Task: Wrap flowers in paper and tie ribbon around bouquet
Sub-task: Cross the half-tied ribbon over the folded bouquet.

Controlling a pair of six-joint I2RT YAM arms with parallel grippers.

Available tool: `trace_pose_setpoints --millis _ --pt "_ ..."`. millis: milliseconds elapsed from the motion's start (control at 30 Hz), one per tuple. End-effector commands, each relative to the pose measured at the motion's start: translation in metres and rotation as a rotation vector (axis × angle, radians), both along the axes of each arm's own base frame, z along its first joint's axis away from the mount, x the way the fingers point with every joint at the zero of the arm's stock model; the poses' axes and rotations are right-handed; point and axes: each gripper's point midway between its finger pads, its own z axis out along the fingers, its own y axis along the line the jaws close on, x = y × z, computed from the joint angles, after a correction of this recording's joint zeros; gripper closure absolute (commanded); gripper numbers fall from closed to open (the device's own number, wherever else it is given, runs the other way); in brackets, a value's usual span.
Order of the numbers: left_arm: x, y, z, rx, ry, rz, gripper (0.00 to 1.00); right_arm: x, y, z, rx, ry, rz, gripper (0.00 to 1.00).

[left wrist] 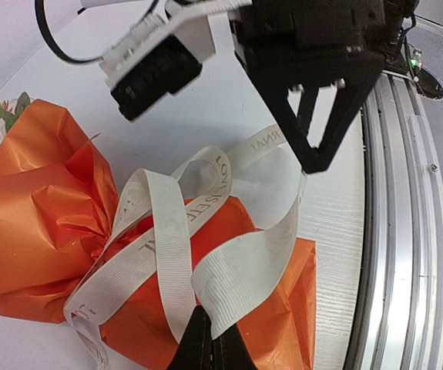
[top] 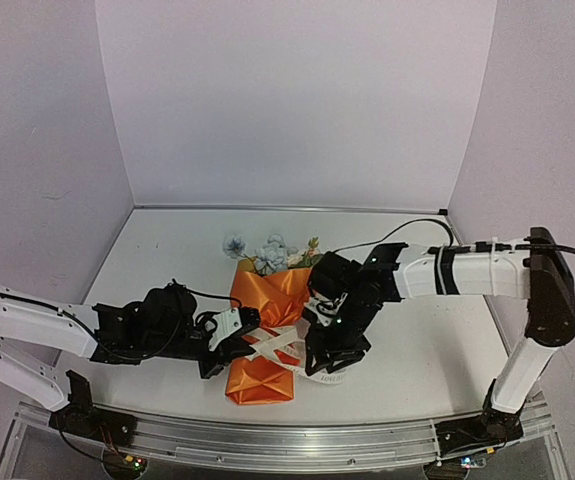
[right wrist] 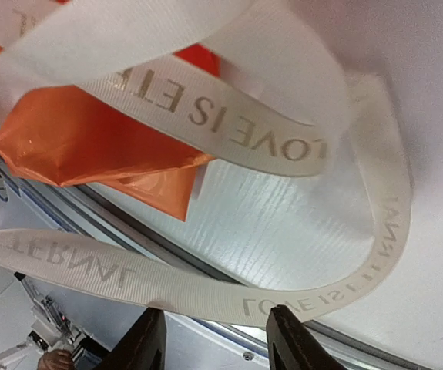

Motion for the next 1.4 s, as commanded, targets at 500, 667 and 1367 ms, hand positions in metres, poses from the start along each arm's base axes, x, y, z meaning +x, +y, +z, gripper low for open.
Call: trace_pose_setpoints --millis 500,667,1367 --pt "0.007 -0.005 0.018 -0.022 -0.037 0.03 1.0 0.065 0.015 -0.008 0.02 -0.241 -0.107 0.48" --pt "0.014 -0.001 0.023 -0.033 -0.068 0.071 1.0 0.068 0.017 -0.025 0.004 -0.225 -0.15 0.57" --pt "0.084 0.016 0.072 -0.235 -0.31 0.37 1.0 0.045 0.019 0.046 0.055 -0.285 -0.013 1.0"
